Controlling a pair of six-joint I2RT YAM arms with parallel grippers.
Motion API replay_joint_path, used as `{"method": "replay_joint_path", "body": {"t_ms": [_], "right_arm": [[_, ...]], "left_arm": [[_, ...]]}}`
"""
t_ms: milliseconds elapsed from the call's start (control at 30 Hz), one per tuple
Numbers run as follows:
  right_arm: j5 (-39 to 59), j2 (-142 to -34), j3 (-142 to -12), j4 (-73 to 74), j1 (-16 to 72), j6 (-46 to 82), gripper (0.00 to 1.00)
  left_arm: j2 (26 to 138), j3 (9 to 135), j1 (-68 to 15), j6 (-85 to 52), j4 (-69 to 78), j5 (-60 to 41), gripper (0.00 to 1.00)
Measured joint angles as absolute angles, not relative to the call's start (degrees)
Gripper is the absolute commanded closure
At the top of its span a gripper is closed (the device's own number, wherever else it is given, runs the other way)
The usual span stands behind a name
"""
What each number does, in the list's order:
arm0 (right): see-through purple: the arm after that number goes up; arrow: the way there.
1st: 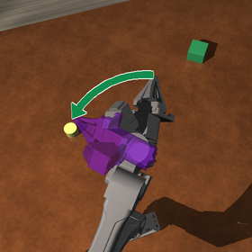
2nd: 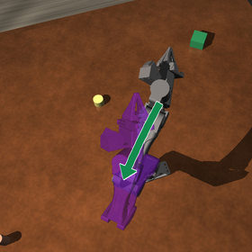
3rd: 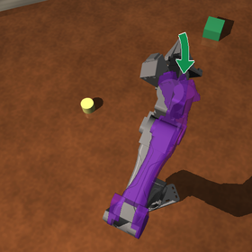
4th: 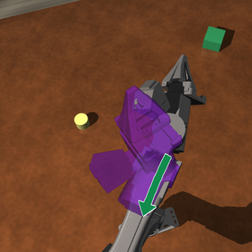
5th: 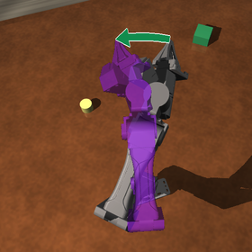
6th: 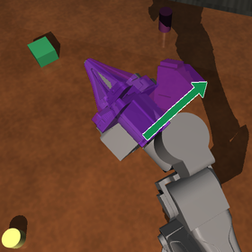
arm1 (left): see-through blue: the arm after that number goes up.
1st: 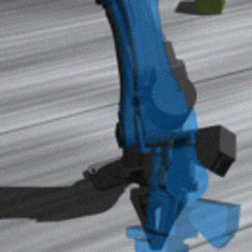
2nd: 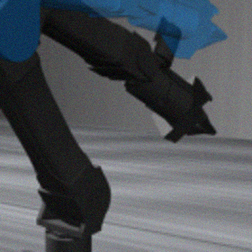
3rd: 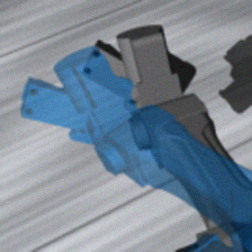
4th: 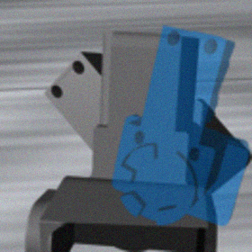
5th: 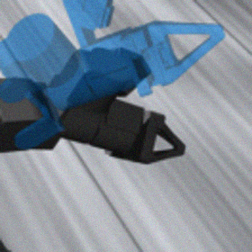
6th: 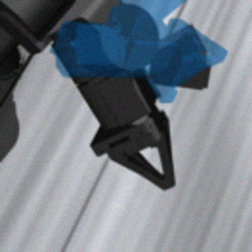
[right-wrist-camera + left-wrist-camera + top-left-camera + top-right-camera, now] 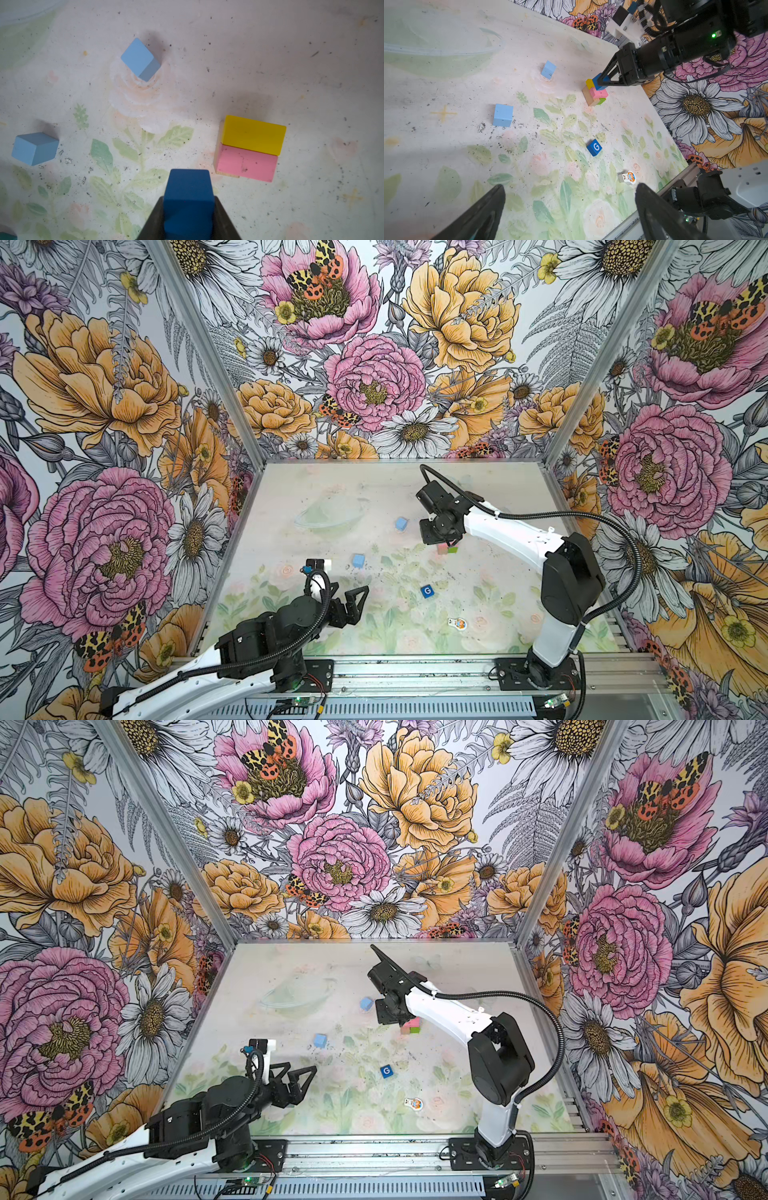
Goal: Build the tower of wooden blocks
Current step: 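Lift the dark-blue cube and carry it over the pink-topped stack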
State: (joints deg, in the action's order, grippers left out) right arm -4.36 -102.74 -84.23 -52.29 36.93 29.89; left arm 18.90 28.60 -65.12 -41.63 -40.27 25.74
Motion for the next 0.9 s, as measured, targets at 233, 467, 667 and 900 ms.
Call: {"method": "replay_joint_path", "body": {"t_ms": [233, 467, 667, 900], "right_arm": [[-4.7, -102.0, -82.4, -52.5, 33.8, 29.5, 0.69], [-4.9, -102.0, -80.4, -51.9, 31.5, 29.7, 0.69], [-4.7, -102.0, -79.4, -51.0, 30.0, 29.6, 0.69], [-4.3, -102.1, -79.3, -50.0, 28.8, 29.4, 0.68]], "left_arm": [[31.1, 34.1, -65.0, -37.1, -34.9, 25.2, 0.01], [38.5, 36.3, -64.6, -34.0, -30.2, 23.6, 0.01], [39.1, 37.4, -63.5, -32.8, -28.4, 22.6, 0.01], [39.1, 37.5, -62.9, -32.6, -28.0, 22.0, 0.01]]}}
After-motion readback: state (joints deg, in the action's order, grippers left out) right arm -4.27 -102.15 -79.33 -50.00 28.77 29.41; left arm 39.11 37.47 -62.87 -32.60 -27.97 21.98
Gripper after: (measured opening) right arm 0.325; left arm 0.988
